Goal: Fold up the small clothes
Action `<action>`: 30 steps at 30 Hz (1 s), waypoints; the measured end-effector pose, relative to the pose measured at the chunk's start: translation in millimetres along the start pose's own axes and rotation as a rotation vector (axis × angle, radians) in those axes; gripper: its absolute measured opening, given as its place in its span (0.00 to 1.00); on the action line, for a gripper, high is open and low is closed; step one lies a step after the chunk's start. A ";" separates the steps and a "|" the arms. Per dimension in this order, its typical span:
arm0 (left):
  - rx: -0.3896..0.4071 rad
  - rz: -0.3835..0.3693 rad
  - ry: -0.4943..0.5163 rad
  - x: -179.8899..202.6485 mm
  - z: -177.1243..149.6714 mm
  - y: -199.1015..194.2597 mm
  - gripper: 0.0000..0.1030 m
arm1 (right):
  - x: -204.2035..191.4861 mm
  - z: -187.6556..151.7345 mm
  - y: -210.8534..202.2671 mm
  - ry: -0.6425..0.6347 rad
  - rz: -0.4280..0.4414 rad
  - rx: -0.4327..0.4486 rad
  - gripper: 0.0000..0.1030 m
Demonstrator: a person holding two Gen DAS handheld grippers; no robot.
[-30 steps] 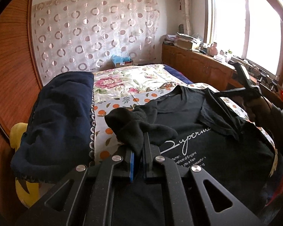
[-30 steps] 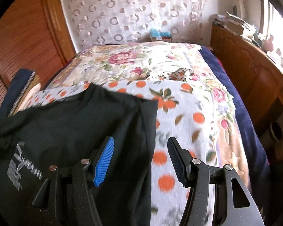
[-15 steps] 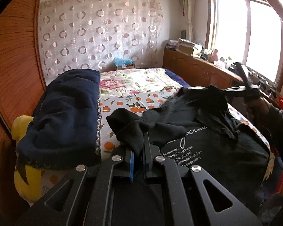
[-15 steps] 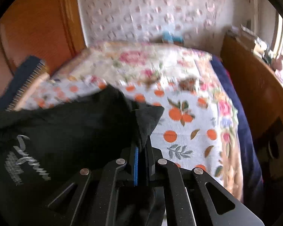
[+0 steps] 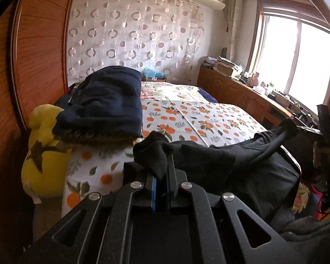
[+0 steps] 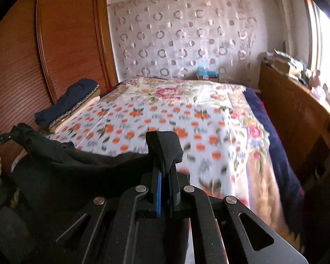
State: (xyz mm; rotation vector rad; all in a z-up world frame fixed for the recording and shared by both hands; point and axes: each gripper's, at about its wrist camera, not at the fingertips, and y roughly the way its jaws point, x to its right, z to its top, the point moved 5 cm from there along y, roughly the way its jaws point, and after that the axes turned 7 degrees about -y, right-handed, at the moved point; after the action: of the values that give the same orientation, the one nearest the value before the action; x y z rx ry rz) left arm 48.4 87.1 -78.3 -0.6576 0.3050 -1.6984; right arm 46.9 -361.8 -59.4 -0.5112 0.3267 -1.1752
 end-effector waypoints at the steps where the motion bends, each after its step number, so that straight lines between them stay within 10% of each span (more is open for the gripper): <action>1: -0.003 0.002 0.001 0.2 -1.1 -1.3 0.07 | 0.0 -6.3 -6.1 0.008 0.008 -0.007 0.04; 13: -0.041 0.029 0.037 9.0 -21.6 -22.5 0.07 | -4.7 -28.4 -53.8 0.047 0.042 -0.113 0.04; 17: -0.065 0.035 0.031 5.1 -28.6 -19.2 0.25 | -5.3 -37.2 -46.5 0.045 0.014 -0.167 0.06; 24: -0.014 0.056 0.007 -9.3 -11.4 -24.3 0.68 | -4.7 -9.6 -47.6 0.006 -0.082 -0.134 0.38; 30: -0.017 0.094 0.019 -20.5 6.1 -2.4 0.72 | -1.0 9.8 -25.5 -0.019 -0.101 -0.120 0.45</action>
State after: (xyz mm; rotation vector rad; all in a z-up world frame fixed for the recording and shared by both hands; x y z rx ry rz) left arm 52.2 108.2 -77.3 -0.6306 0.3588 -1.6151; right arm 31.3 -366.3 -37.4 -0.6495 0.3597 -1.2531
